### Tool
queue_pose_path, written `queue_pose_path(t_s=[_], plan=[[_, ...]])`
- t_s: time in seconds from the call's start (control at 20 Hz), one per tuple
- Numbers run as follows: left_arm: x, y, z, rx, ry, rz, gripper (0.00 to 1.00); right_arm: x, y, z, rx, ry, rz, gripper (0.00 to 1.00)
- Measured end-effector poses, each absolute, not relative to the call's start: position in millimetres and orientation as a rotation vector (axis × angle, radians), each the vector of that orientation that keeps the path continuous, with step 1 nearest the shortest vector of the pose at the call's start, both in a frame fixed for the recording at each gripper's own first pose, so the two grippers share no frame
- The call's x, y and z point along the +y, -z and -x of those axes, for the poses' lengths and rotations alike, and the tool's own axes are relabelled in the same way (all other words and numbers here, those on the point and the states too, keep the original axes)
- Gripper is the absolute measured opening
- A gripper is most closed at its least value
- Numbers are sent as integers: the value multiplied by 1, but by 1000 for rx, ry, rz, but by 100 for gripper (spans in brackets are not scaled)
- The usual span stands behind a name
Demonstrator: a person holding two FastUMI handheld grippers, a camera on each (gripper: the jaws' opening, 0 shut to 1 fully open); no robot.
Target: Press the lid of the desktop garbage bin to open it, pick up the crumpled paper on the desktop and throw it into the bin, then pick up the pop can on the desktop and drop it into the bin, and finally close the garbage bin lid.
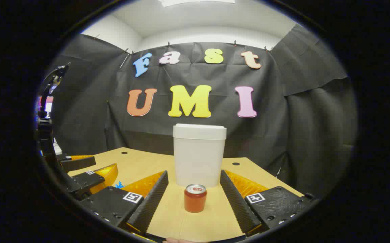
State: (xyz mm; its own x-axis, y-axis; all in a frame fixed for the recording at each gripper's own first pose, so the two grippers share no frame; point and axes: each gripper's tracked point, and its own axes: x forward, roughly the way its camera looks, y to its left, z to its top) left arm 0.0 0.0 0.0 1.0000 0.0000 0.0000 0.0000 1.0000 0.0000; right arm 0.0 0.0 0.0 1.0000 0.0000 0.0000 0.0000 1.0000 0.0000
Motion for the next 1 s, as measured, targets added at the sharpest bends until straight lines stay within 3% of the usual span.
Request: queue_pose_path(t_s=[1.0], plan=[[6,-4,3,-10,11,-10,99,10,6,-7,13,5,18,97]])
